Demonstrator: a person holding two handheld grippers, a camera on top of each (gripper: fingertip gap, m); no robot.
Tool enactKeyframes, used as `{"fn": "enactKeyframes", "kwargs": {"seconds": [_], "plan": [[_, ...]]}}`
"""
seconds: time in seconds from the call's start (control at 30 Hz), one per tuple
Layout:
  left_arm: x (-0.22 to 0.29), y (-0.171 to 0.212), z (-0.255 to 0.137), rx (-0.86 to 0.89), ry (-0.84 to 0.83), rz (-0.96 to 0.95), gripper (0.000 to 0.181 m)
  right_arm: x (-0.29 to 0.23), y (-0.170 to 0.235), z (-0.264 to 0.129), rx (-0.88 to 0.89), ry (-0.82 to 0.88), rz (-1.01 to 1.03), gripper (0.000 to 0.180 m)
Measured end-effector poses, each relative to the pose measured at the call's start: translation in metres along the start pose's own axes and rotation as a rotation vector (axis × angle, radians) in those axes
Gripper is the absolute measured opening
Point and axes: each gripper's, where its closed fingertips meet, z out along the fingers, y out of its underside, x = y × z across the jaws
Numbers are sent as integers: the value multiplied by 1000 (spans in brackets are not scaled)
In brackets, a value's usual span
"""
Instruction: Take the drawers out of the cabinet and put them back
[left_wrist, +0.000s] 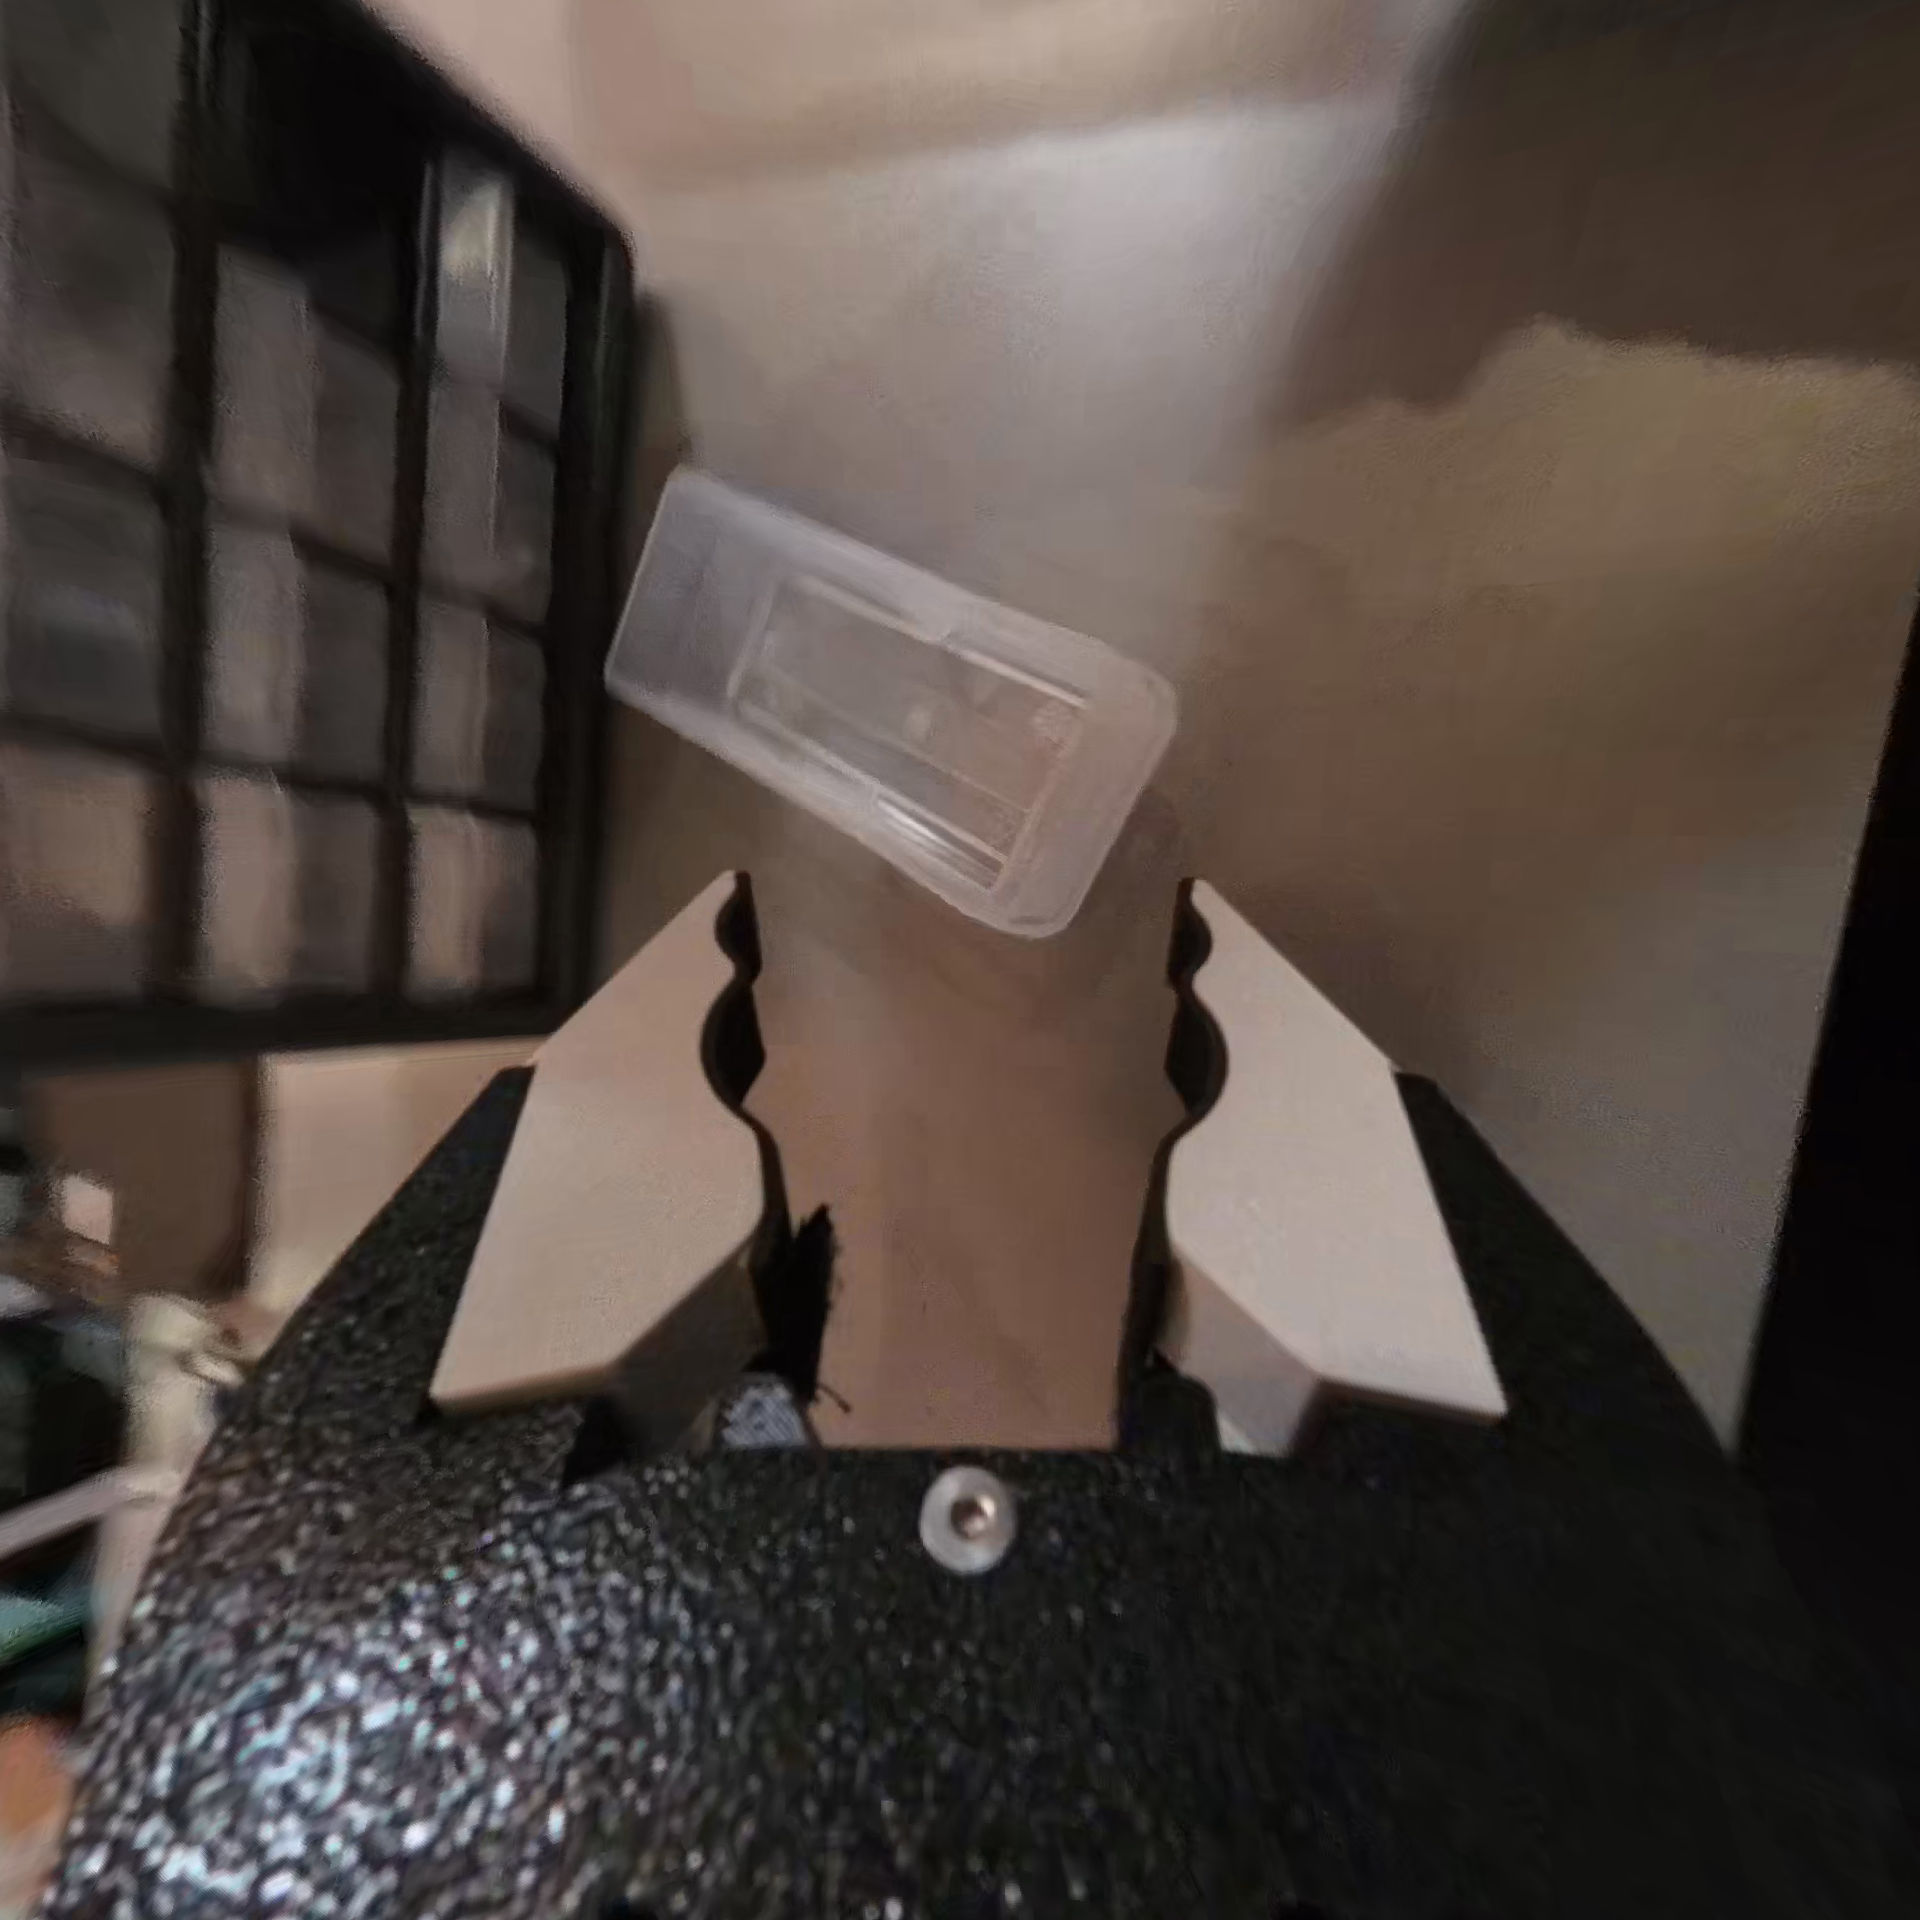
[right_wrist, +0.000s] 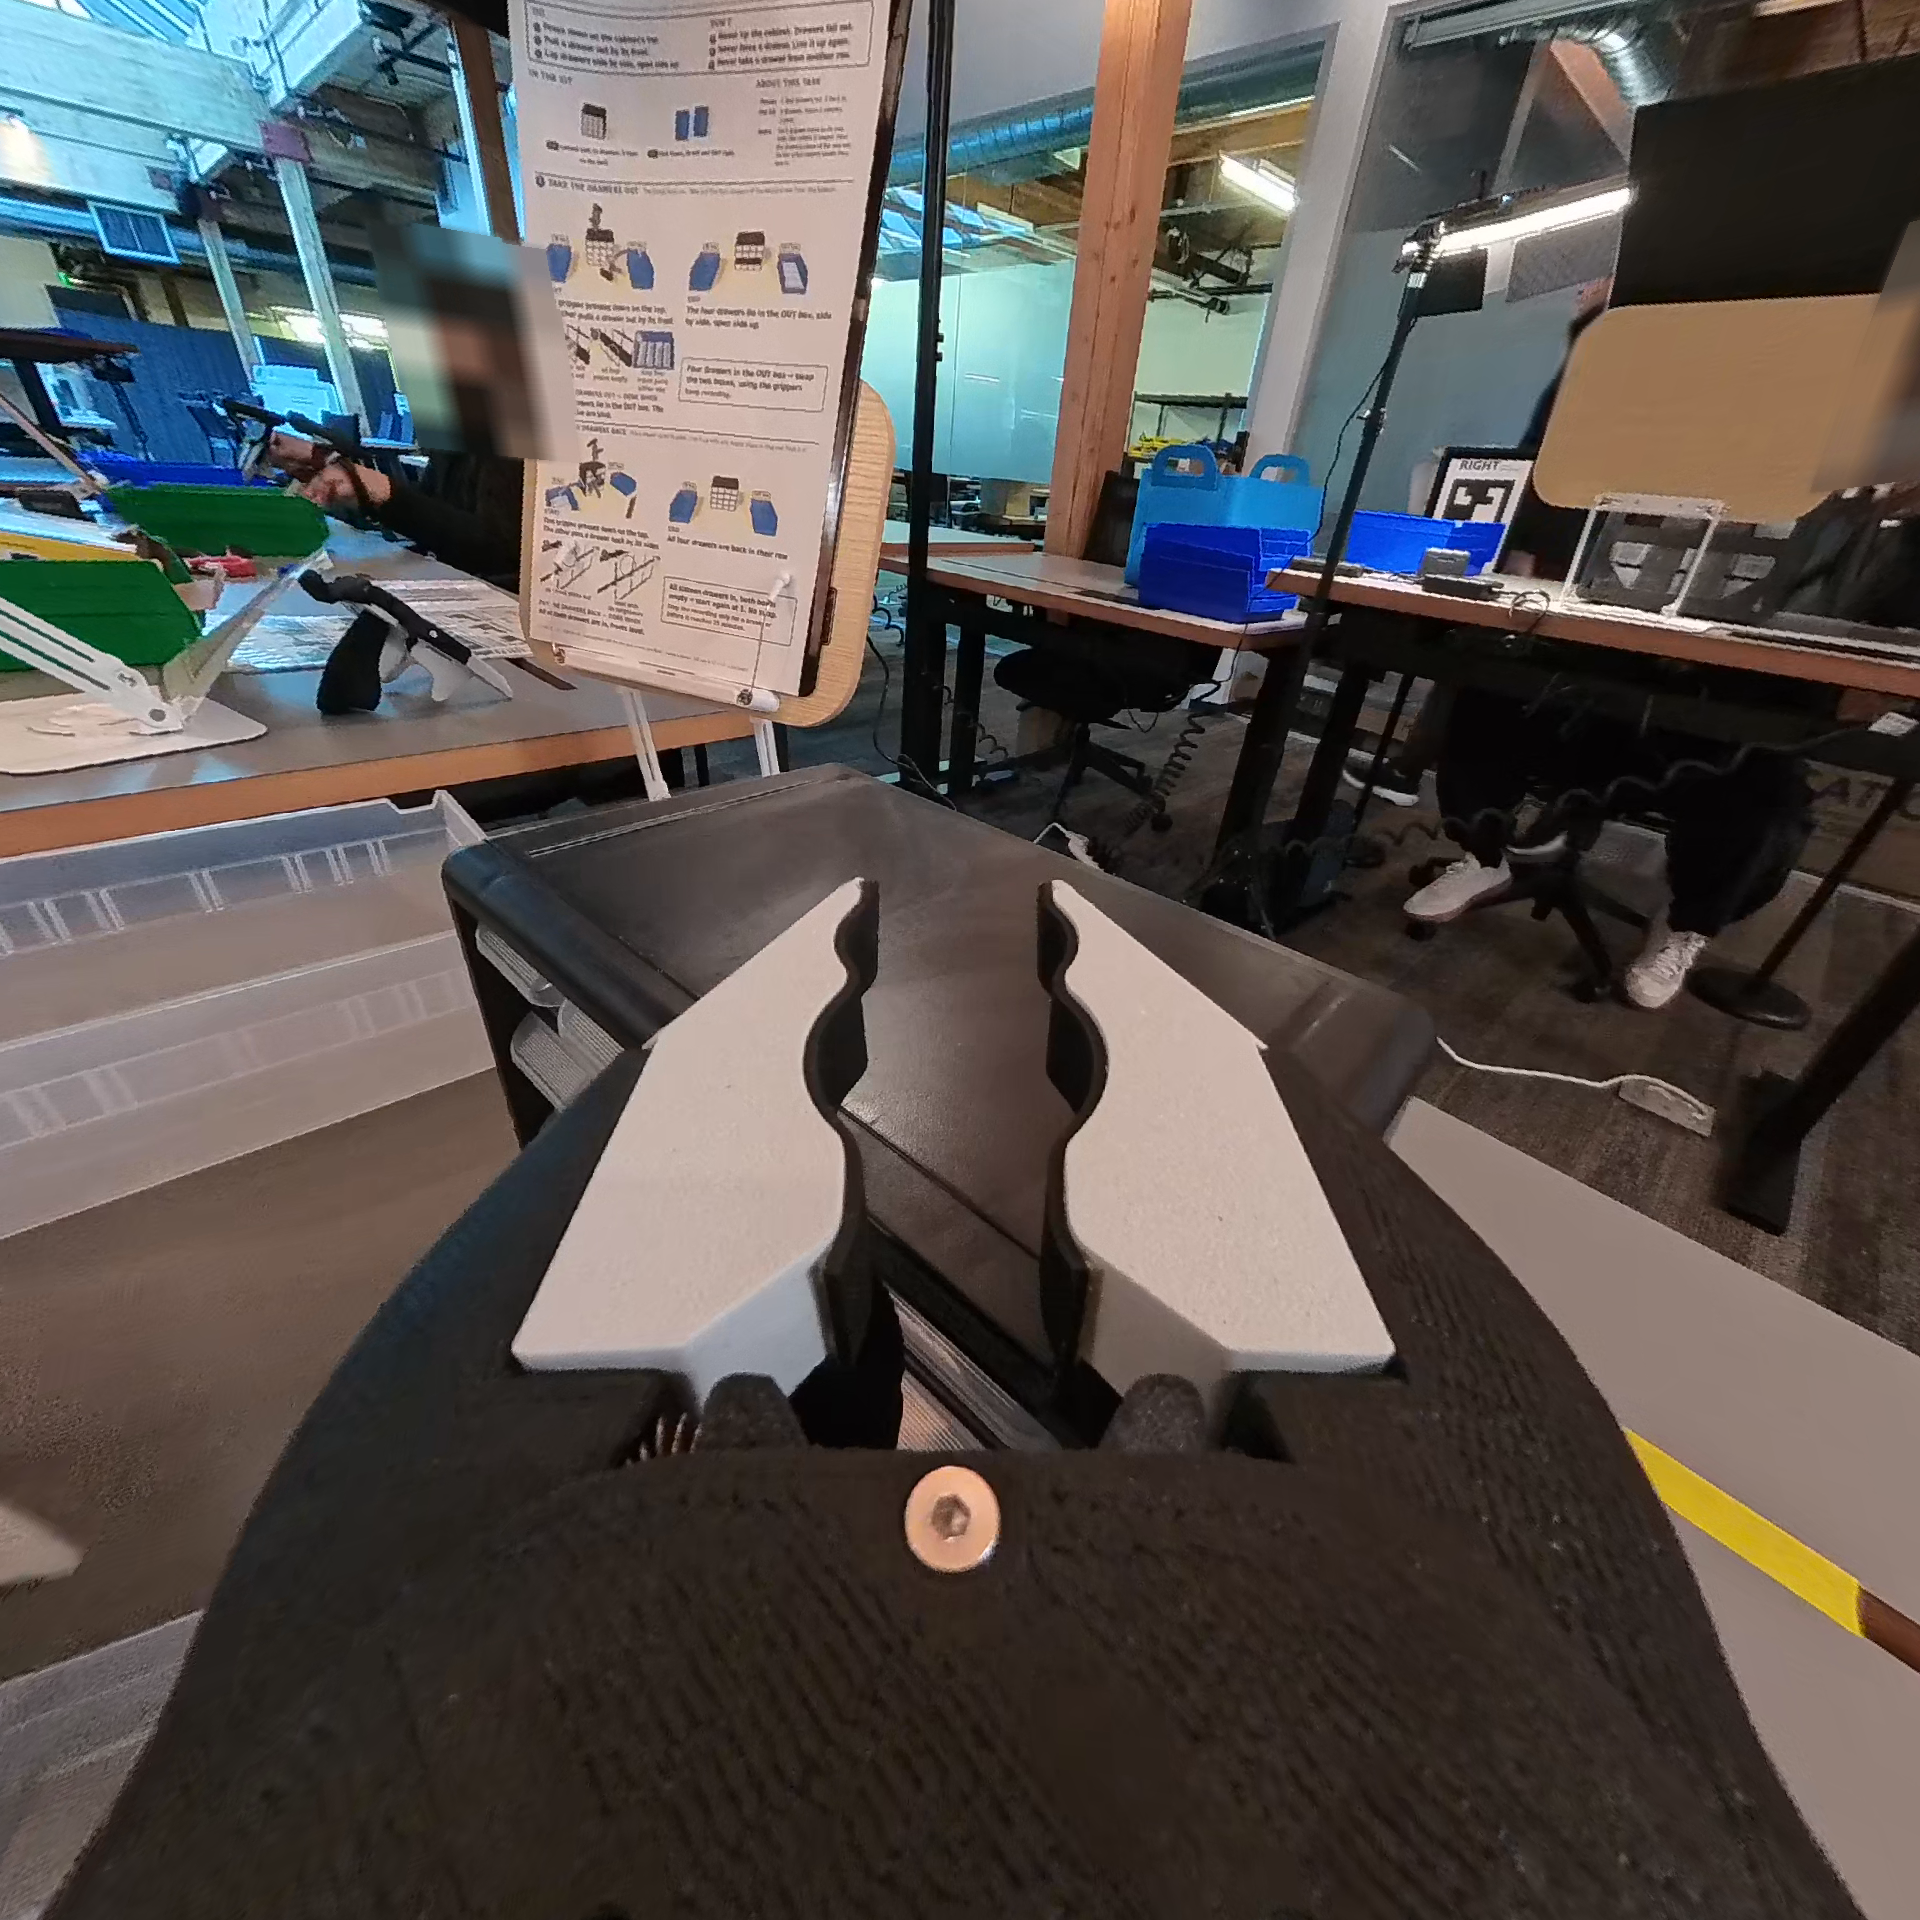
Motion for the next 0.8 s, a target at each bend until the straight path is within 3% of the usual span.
{"fn": "enactKeyframes", "kwargs": {"seconds": [0.1, 0.23, 0.37, 0.6, 0.8], "plan": [[15, -8, 6, 28, -22, 267, 67, 0, 0, 0, 2, -2, 3, 29], [25, -11, 20, 17, 11, 365, 55, 0, 0, 0, 1, -1, 1, 29], [20, -19, 30, 21, -27, 440, 17, 0, 0, 0, 3, -4, 3, 30], [-17, -66, 31, 114, -98, 427, 16, 0, -1, -1, 9, -11, 10, 29], [-35, -108, 47, 220, -40, 400, 15, 0, -1, -1, 11, -14, 12, 29]]}}
